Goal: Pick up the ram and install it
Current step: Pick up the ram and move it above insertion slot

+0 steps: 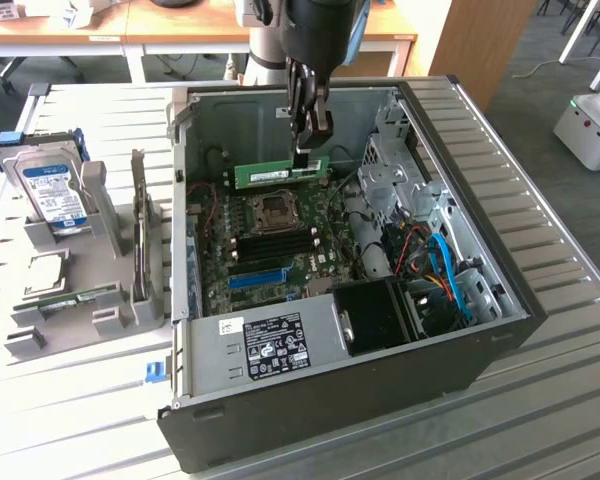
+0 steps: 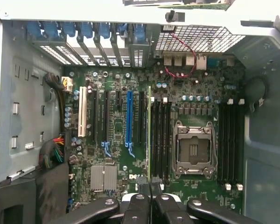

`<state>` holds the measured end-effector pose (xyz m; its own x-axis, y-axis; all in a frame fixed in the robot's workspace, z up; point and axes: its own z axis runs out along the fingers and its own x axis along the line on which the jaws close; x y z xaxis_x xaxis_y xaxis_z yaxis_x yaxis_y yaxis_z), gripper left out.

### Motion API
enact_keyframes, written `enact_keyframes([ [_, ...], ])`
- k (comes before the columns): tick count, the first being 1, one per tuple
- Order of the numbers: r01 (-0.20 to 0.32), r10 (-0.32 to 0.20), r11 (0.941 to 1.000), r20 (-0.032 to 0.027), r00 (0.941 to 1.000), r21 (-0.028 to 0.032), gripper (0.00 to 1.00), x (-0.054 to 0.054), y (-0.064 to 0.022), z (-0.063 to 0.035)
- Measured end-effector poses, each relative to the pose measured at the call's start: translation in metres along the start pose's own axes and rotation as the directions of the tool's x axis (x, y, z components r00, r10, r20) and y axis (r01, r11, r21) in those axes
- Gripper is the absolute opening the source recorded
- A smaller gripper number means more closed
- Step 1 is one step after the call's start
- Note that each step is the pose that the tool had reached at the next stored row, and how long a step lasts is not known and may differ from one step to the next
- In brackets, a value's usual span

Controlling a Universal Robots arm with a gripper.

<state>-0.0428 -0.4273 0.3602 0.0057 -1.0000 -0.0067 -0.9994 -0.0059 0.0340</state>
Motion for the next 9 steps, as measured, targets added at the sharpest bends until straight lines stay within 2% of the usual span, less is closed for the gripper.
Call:
enact_keyframes([
  [9, 0.0, 0.0, 1.0, 0.0002, 1.0, 0.0001, 0.12, -0.0048, -0.0001, 0.0008],
])
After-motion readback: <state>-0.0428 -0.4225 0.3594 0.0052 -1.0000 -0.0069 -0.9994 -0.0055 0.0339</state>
